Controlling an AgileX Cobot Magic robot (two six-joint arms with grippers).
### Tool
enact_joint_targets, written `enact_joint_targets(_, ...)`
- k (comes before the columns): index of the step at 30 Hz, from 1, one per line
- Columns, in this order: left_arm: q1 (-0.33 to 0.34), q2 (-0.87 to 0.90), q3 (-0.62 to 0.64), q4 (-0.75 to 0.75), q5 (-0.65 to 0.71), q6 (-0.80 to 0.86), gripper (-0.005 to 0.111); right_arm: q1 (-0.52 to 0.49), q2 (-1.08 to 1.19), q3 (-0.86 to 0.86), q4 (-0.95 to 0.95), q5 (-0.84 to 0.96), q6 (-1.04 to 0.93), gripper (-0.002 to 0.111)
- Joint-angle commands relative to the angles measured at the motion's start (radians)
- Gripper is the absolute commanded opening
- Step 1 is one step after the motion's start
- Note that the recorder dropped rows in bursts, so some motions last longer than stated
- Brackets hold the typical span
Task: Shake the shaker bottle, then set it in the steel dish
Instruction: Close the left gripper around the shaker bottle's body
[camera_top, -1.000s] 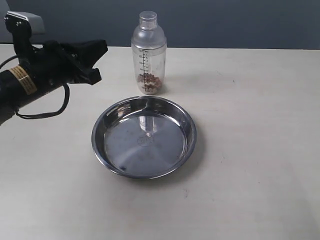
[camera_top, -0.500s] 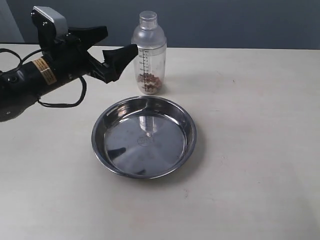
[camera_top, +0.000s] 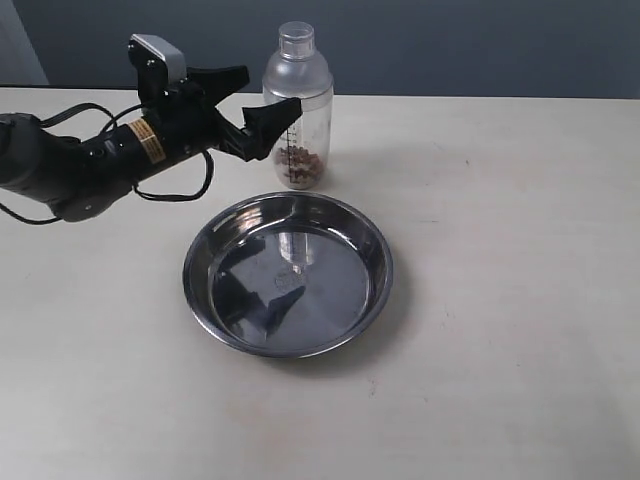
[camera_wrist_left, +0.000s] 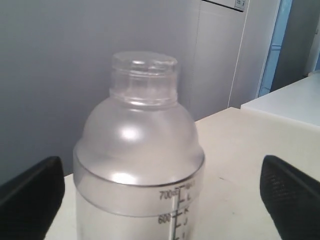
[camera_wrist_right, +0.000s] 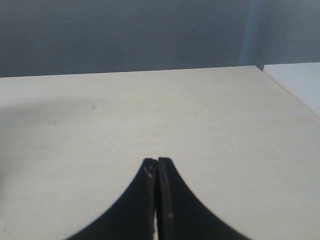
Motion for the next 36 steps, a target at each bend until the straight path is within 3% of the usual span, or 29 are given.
enact_joint_targets(1, 0.0, 0.086, -0.095, 0.01, -0.012, -0.024, 0.106, -0.003, -0.005, 0.001, 0.001, -0.013, -0.002, -0.001)
enact_joint_targets(17, -0.002, 0.259, -0.322, 0.101, -0.012, -0.152, 0.106, -0.003, -0.005, 0.001, 0.001, -0.013, -0.002, -0.001)
enact_joint_targets(22, -0.06, 0.308, -0.402, 0.096, -0.006, -0.154, 0.106, -0.003, -0.005, 0.001, 0.001, -0.013, -0.002, -0.001)
enact_joint_targets(29, -0.101, 0.318, -0.447, 0.02, 0.142, -0.153, 0.104, -0.003, -0.005, 0.001, 0.001, -0.013, -0.002, -0.001)
enact_joint_targets(32, -0.101, 0.318, -0.447, -0.033, 0.159, -0.153, 0.093, -0.003, -0.005, 0.001, 0.001, -0.013, -0.002, -0.001)
enact_joint_targets(36, -0.101, 0.318, -0.447, 0.011, 0.127, -0.153, 0.053, -0.003, -0.005, 0.001, 0.001, -0.013, -0.002, -0.001)
